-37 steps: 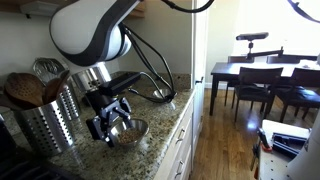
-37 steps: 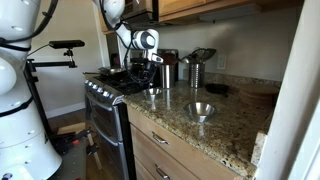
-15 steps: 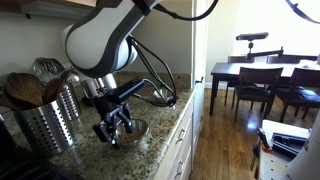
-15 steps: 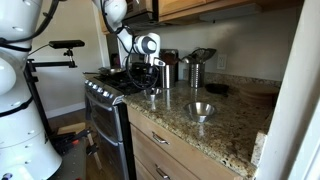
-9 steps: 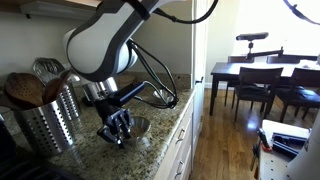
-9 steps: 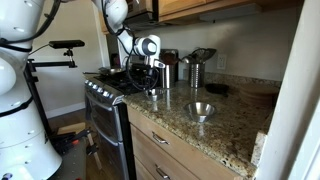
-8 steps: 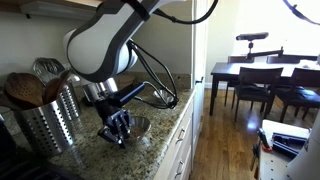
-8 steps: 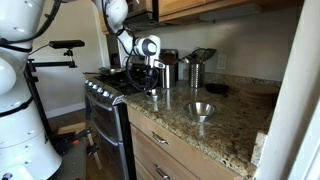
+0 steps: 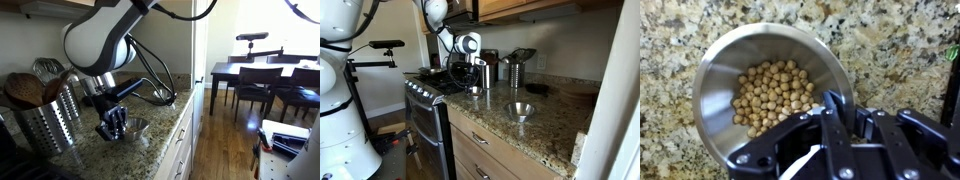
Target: Pour the things in the bowl on the left into the bowl on the right
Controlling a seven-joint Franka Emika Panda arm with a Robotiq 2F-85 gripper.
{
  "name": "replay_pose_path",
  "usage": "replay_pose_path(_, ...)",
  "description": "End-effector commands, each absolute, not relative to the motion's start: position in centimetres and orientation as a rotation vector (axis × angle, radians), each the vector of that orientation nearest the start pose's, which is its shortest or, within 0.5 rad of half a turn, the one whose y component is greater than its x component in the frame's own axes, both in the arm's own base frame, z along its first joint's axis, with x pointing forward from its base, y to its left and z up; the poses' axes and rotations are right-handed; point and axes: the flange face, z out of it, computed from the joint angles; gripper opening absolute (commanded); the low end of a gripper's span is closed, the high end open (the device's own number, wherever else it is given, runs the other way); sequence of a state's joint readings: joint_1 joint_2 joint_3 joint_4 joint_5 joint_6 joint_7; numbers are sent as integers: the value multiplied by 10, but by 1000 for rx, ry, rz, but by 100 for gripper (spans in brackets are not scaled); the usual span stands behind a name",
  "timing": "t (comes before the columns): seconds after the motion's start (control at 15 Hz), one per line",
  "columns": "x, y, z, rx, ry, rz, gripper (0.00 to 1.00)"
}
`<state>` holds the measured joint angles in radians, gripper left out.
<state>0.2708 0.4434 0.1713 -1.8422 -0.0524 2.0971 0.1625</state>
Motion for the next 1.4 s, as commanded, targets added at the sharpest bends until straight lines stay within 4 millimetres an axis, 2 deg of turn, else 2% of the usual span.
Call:
replay_pose_path(0.0,560,254,276,-3124,-461,287,7)
replay_pose_path(0.93,559,243,287,-3163,-425,310,8)
replay_pose_path(1.33,551,236,304,-3208,-365,335,8)
